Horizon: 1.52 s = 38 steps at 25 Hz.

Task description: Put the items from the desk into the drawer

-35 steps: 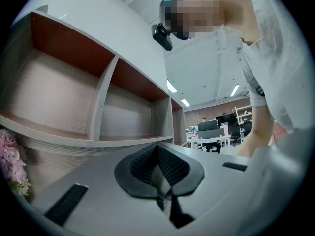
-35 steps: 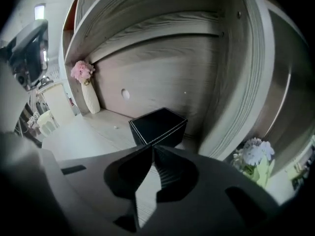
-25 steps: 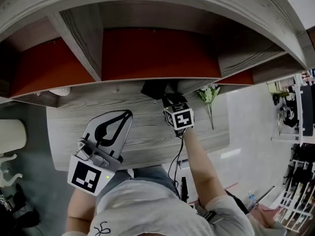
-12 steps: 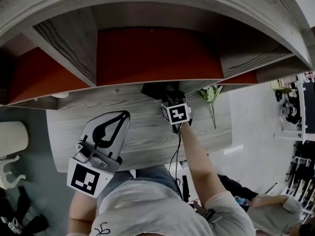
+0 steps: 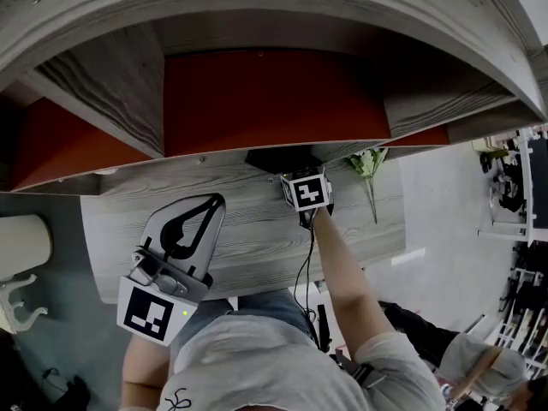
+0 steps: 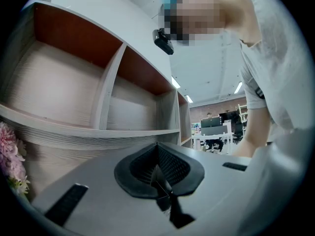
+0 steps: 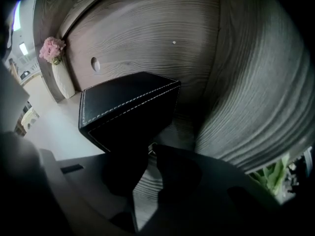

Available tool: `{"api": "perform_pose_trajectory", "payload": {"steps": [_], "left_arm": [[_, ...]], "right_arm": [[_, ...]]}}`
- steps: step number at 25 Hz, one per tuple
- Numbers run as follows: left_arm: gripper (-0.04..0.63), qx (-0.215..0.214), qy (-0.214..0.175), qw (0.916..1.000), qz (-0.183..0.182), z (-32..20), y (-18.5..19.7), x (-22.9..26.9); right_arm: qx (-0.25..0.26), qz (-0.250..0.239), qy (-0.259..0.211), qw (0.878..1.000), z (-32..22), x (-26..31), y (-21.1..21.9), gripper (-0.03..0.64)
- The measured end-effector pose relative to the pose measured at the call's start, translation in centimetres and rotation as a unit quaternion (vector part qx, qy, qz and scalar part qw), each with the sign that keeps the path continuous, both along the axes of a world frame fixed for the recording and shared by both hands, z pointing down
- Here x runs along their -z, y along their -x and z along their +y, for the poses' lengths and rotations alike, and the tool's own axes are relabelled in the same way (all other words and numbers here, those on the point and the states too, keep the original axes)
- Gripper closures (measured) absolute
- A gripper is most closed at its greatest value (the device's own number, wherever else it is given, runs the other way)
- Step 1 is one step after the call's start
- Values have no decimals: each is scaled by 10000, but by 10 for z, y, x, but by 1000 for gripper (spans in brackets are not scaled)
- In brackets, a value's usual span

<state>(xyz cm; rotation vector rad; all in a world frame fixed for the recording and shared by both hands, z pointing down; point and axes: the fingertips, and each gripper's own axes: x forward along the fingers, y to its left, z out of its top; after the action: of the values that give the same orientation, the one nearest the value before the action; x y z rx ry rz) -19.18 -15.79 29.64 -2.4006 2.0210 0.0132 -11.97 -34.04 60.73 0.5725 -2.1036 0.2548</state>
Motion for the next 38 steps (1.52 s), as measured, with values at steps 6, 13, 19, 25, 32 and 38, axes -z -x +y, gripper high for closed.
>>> {"api": "perform_pose_trajectory", "payload": {"steps": [6,13,19,25,32,38], "left_arm": [[586,-25,-35,10000,12,2,1,2],[586,-68,-48,10000,3,6,1,3],[586,-91,-55,9999,-8,9,0,3],[586,-69,-34,10000,-11,11,-1,2],[586,-13,-32,10000,-30,13,1,2],[586,24,1,10000,-46,12,2,0]], "right_arm": [[335,197,-233,9990,8,2,2,609],[77,126,106,9998,20,-3,-13,609],[-179,-200,154,9995,13,3,-11,587],[118,-290,272,9991,29,3,10,541],[-346,-138,-14,9993,8,-1,5,525],[-504,-231,46,9985,-3,-1,9,518]]}}
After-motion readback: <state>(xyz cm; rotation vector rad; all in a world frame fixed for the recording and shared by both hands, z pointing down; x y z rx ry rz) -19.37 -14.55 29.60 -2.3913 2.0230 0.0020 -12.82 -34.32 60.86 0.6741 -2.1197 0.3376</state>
